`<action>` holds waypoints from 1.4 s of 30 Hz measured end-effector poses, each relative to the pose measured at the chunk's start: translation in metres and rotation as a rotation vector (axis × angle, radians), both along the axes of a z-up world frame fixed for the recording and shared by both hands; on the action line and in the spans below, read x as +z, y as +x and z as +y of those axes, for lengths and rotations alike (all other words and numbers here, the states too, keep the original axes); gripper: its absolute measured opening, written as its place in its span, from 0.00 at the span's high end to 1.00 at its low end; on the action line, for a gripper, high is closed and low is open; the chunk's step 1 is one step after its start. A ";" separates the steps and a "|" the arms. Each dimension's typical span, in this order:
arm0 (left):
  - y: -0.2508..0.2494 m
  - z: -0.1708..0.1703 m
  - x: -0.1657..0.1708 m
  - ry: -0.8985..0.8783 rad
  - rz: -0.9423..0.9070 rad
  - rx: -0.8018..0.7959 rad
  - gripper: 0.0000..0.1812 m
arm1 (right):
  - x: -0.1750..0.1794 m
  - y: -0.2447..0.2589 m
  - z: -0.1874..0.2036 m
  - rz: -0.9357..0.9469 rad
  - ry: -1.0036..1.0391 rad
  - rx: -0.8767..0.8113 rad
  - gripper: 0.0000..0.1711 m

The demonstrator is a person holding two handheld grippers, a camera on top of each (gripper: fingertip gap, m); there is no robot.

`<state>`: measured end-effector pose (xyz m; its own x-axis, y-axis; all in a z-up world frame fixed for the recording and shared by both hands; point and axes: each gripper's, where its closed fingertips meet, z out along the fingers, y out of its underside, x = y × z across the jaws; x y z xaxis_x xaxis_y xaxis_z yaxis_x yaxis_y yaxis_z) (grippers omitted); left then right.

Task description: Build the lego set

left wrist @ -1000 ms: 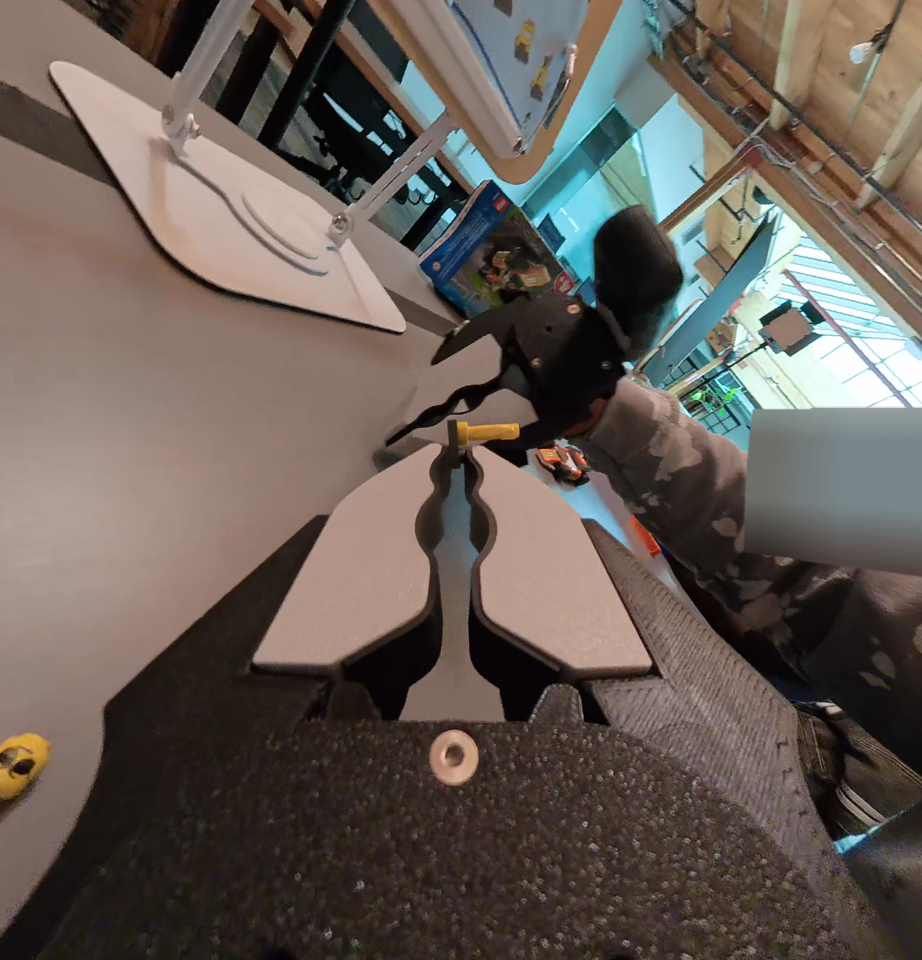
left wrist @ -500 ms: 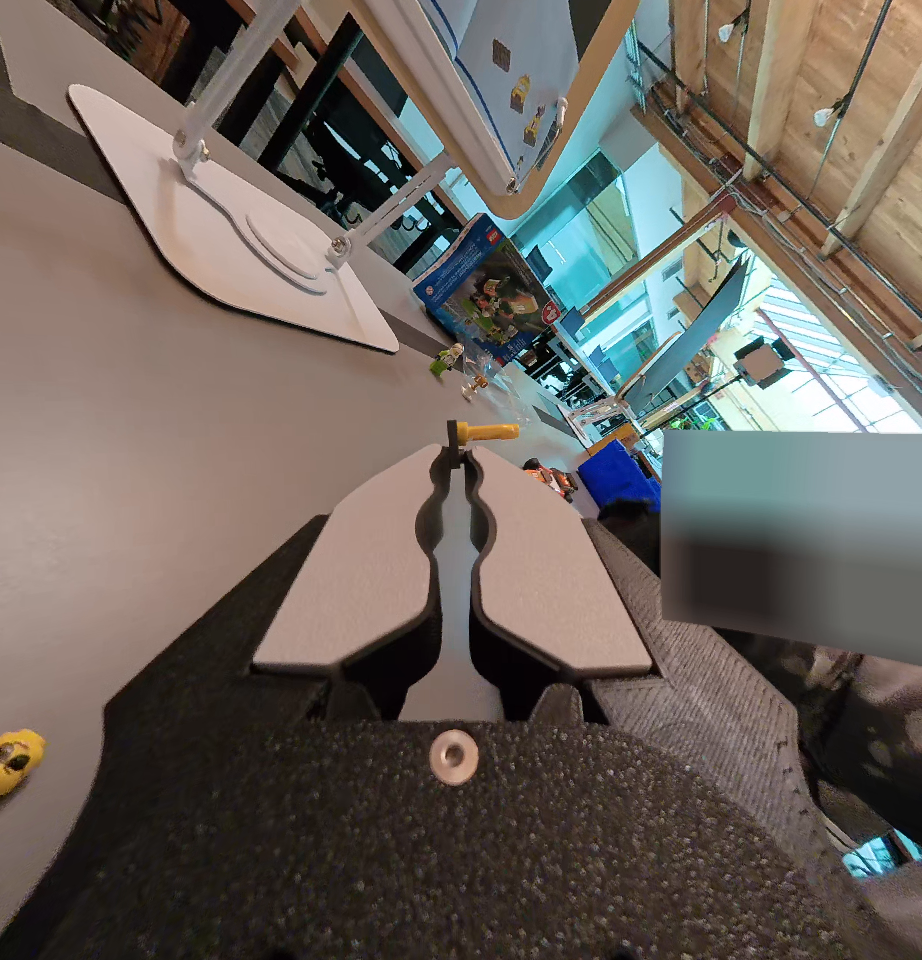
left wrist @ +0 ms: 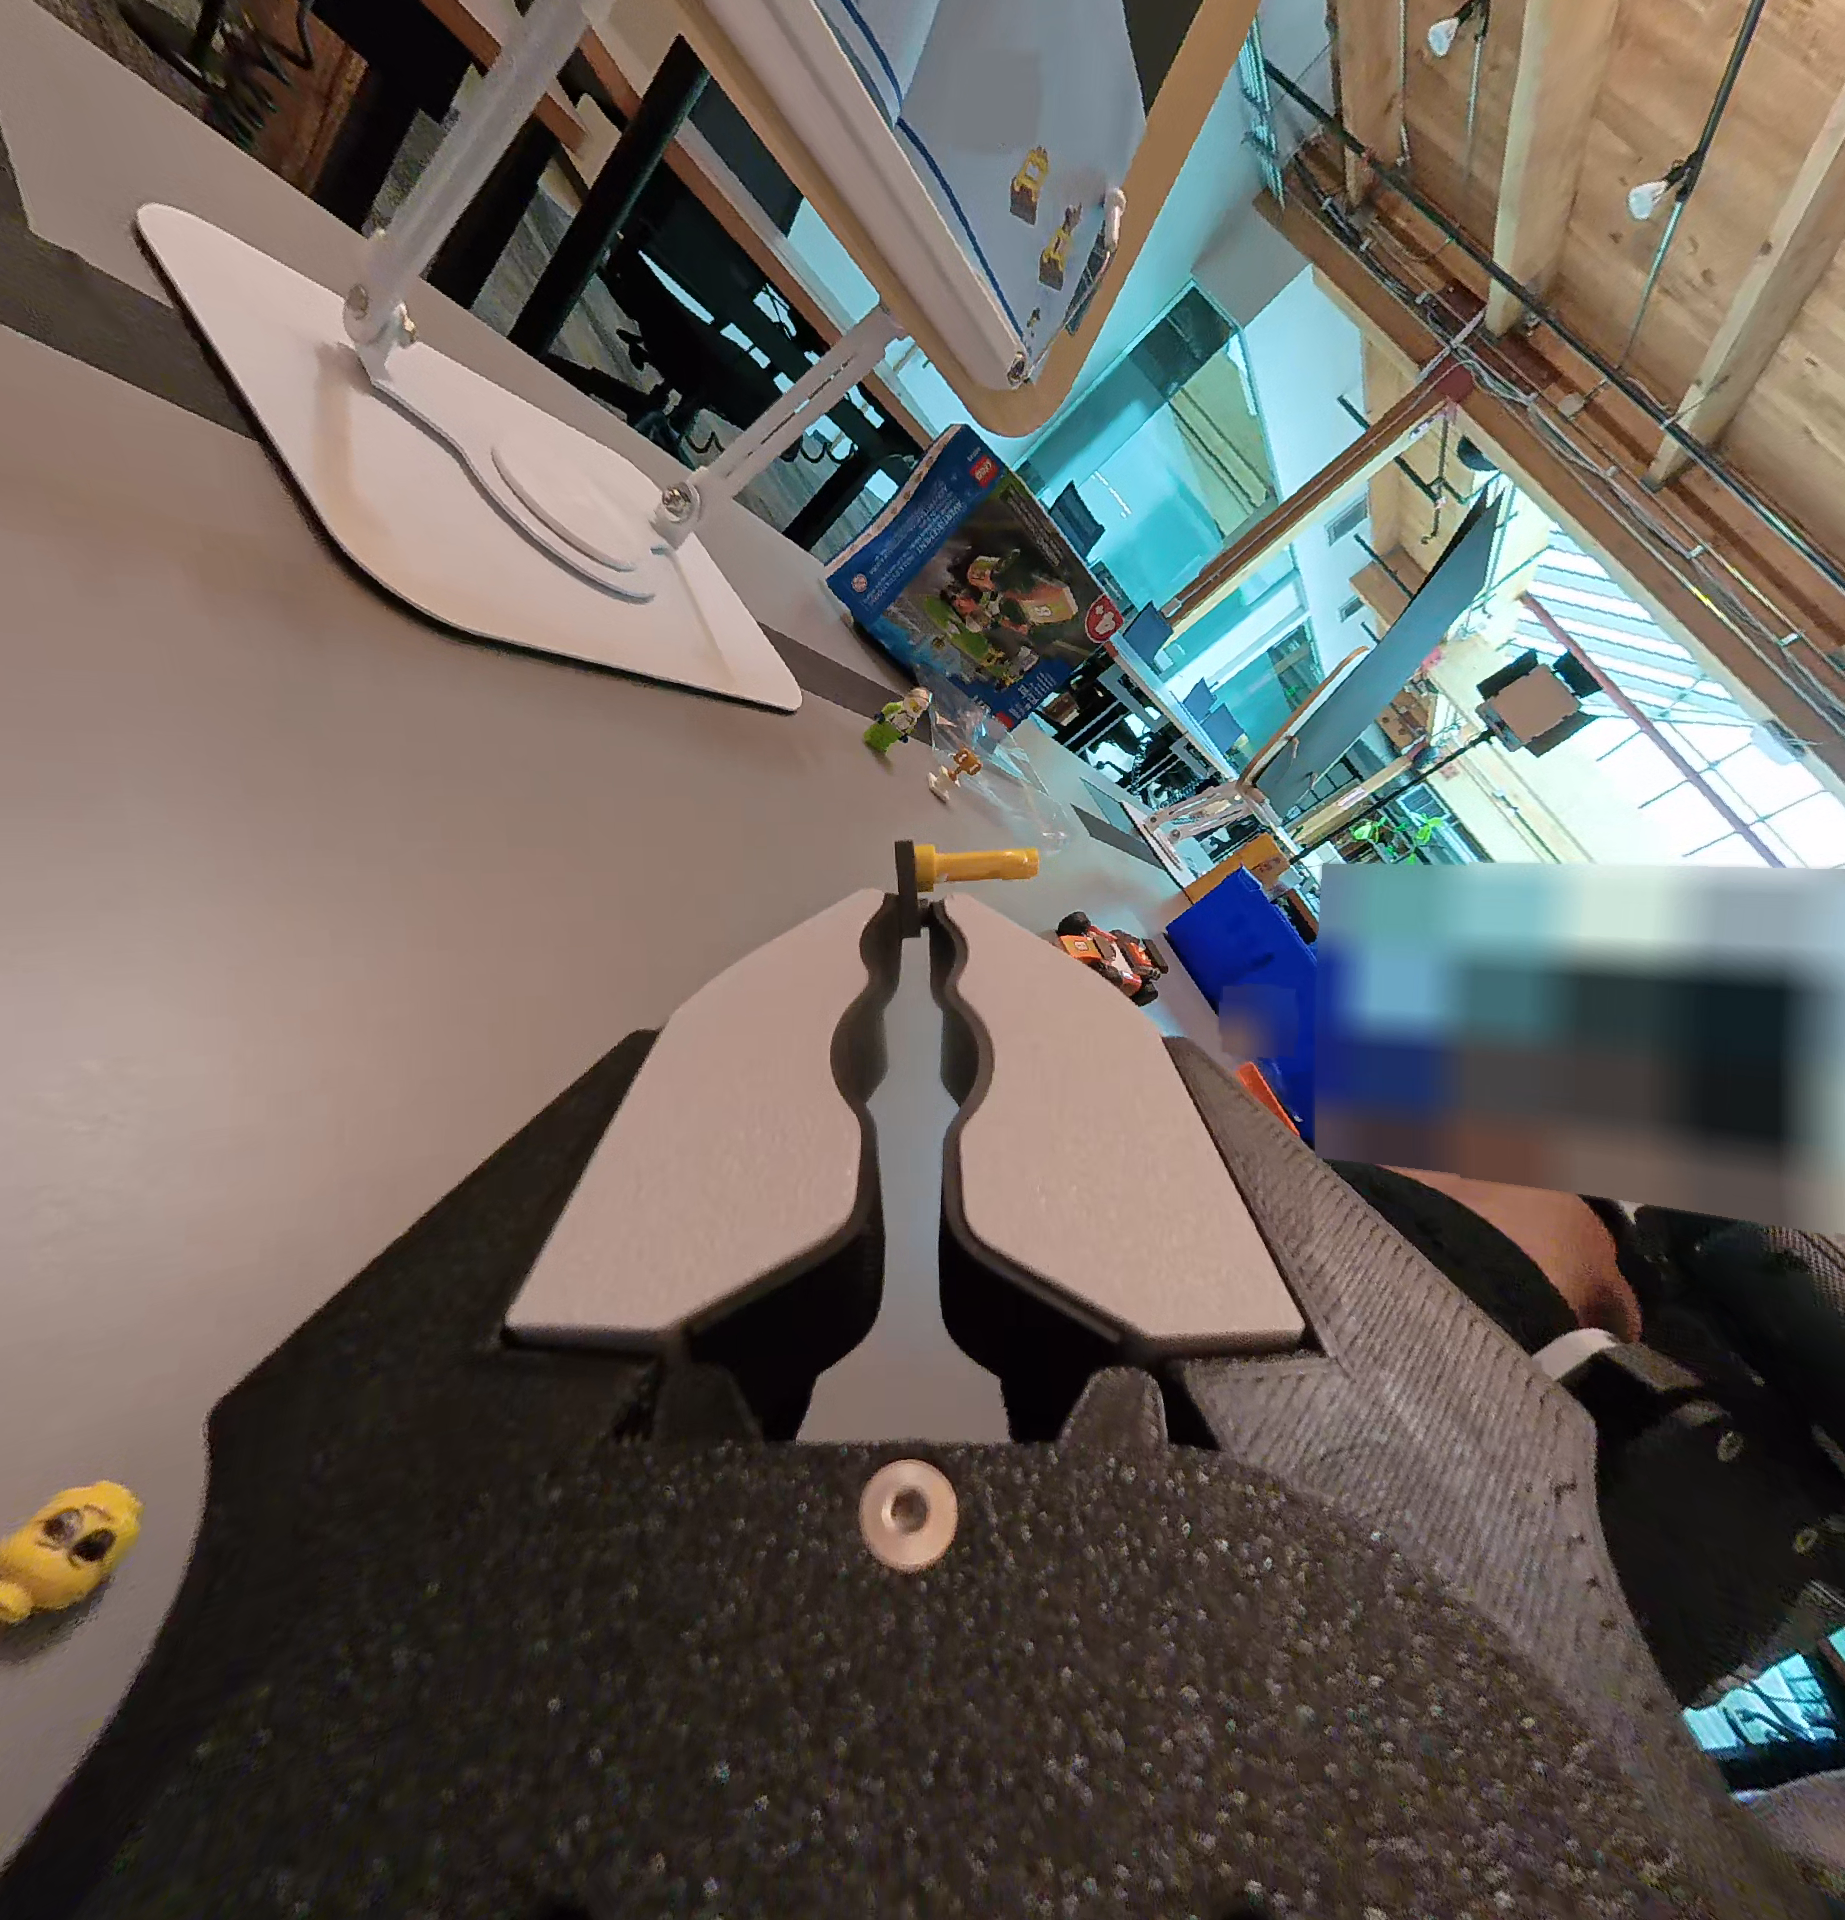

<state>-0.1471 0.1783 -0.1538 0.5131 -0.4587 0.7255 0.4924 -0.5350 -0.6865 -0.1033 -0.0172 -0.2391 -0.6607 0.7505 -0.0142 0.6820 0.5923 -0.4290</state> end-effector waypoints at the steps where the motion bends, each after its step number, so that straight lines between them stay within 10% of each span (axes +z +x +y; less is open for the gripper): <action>1: 0.001 0.000 0.000 0.001 0.000 -0.004 0.97 | -0.002 0.000 0.001 -0.023 0.000 0.005 0.91; 12: 0.004 -0.003 0.005 0.020 0.014 -0.019 0.97 | -0.008 -0.002 -0.002 0.006 0.012 -0.031 0.96; 22: 0.015 -0.007 0.005 0.008 0.000 -0.055 0.97 | 0.047 0.006 0.044 0.432 -0.117 -0.486 1.00; 42: -0.089 0.015 0.043 0.105 -0.115 0.249 0.97 | -0.008 -0.093 0.114 0.103 -0.028 -0.878 0.90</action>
<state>-0.2363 0.1938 -0.1104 0.5360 -0.4050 0.7407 0.6776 -0.3171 -0.6636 -0.1961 0.0966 -0.2475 0.1549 0.9878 -0.0127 0.8427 -0.1389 -0.5201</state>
